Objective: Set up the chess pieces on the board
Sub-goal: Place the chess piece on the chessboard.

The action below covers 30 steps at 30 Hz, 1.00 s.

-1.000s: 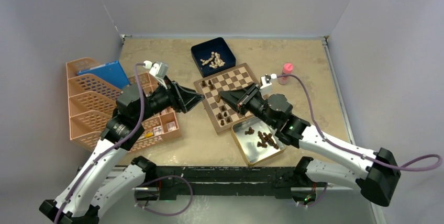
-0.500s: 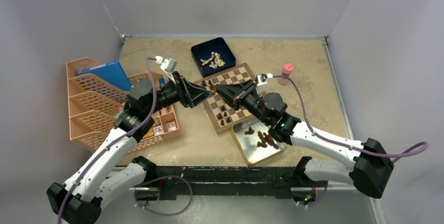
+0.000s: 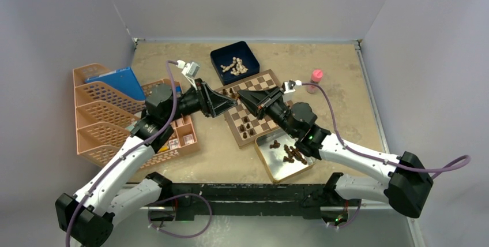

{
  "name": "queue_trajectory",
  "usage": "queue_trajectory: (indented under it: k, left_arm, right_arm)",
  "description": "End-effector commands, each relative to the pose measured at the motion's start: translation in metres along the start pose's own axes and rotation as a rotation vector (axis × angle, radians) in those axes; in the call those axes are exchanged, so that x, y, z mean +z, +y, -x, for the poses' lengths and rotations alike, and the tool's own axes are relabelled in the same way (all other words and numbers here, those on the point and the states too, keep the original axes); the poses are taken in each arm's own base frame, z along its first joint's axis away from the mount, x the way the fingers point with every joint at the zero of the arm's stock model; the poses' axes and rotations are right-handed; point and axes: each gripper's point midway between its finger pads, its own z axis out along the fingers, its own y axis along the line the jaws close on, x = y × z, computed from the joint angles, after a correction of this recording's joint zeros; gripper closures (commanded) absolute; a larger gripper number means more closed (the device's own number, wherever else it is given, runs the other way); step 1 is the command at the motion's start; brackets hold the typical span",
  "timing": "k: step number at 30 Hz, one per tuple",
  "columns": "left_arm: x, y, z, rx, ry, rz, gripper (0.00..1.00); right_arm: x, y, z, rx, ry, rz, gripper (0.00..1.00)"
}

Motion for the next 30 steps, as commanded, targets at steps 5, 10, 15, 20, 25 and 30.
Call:
queue_trajectory:
  k: [5,10,15,20,25,30]
  left_arm:
    - [0.004,-0.015,0.008,0.022,-0.010,-0.074,0.62]
    - [0.008,-0.012,0.010,0.026,-0.004,-0.065,0.66]
    - [0.006,-0.009,0.012,0.065,-0.012,-0.040,0.84]
    - [0.002,-0.006,0.016,0.099,-0.036,-0.011,1.00]
    - [0.000,0.002,0.017,0.140,-0.027,0.044,1.00]
    - [-0.004,0.008,0.016,0.166,-0.007,0.093,1.00]
  right_arm:
    - [0.002,0.029,-0.002,0.016,0.000,0.088,0.86]
    - [0.005,0.025,-0.003,0.011,0.008,0.084,0.86]
    - [0.008,0.023,-0.009,-0.027,0.035,0.077,0.86]
    - [0.004,0.010,-0.013,-0.063,0.063,0.050,0.86]
    - [-0.004,-0.008,-0.012,-0.143,0.069,0.019,0.85]
    - [-0.014,-0.025,-0.019,-0.208,0.121,-0.004,0.85]
